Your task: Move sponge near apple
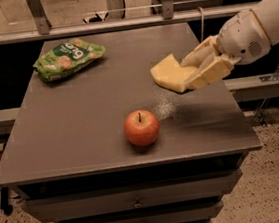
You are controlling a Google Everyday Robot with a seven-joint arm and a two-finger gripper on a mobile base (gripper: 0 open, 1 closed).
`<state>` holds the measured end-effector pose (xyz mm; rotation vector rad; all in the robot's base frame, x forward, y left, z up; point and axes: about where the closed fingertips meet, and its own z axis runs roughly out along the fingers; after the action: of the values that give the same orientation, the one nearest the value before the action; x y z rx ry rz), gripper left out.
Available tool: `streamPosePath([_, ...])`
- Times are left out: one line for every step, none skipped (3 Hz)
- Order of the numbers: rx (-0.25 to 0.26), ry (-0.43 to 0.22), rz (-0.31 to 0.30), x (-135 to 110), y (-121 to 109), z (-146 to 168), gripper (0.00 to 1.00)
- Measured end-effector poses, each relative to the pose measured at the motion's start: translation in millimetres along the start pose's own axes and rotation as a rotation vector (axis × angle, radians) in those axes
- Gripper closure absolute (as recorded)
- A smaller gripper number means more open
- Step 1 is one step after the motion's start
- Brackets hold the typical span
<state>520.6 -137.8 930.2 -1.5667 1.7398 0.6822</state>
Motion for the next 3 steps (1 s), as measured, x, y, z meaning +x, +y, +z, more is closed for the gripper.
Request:
streamPosePath([-0.019, 0.016, 0.014, 15, 15, 5, 1.00])
streamPosePath([-0.048, 0.015, 0.012, 28, 25, 11, 1.00])
streamPosePath([-0.068, 0.008, -0.003, 42, 27, 16, 0.82])
